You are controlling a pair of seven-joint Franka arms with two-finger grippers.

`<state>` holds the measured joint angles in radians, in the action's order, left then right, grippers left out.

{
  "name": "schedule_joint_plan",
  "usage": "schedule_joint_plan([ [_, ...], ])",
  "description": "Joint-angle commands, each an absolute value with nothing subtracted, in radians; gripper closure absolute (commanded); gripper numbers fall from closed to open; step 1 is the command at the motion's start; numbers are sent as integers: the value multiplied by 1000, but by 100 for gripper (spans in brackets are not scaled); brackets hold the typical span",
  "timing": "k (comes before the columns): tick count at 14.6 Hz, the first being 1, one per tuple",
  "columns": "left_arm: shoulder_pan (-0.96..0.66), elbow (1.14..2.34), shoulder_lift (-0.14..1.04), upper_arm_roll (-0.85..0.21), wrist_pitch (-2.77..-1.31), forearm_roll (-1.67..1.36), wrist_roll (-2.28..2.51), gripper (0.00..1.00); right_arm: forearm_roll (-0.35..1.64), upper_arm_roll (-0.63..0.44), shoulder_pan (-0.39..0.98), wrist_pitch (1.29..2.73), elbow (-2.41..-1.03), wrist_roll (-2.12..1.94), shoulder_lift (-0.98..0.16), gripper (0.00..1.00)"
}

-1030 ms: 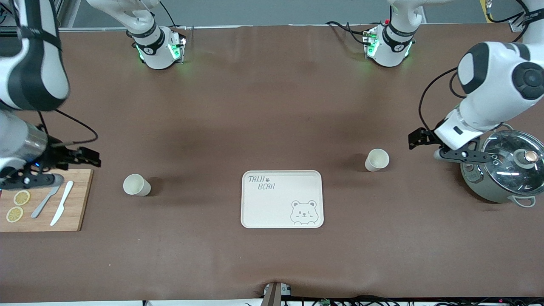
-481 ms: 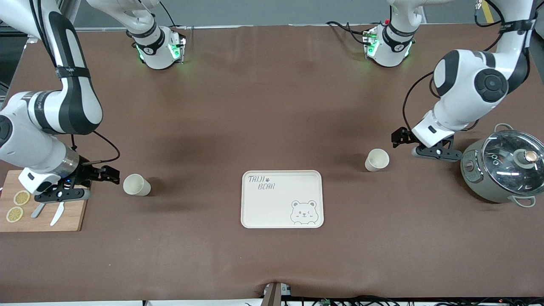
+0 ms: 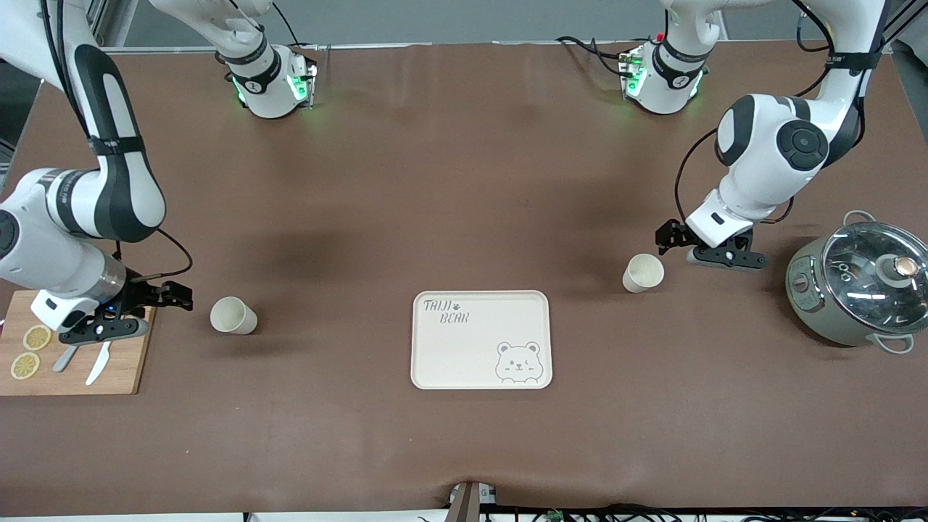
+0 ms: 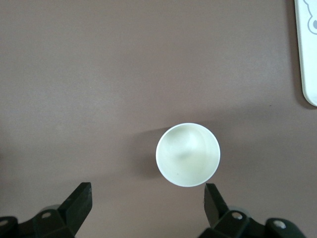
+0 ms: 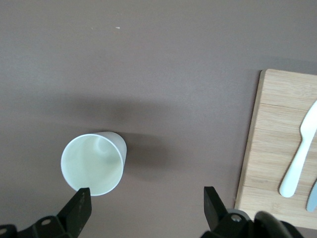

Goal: Place white IKEA cup upright on tray with both arms
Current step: 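Lower the right gripper to the cup while the left gripper lowers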

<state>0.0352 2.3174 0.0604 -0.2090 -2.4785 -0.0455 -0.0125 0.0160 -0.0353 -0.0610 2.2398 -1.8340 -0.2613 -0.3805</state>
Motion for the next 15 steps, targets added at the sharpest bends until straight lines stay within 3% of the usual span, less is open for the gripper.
schedule_joint_plan([
  [1,37,2336,84,-215,-2540,-69,-12,0,14,-26,-64,2267,-1835,-272,-399,0],
  [10,41,2382,235,-215,-2790,-61,-25,0,25,-23,-46,2328,-1832,-271,-466,0],
  [15,43,2384,275,-213,-2830,-60,-31,0,25,-23,-48,2335,-1830,-278,-486,0],
])
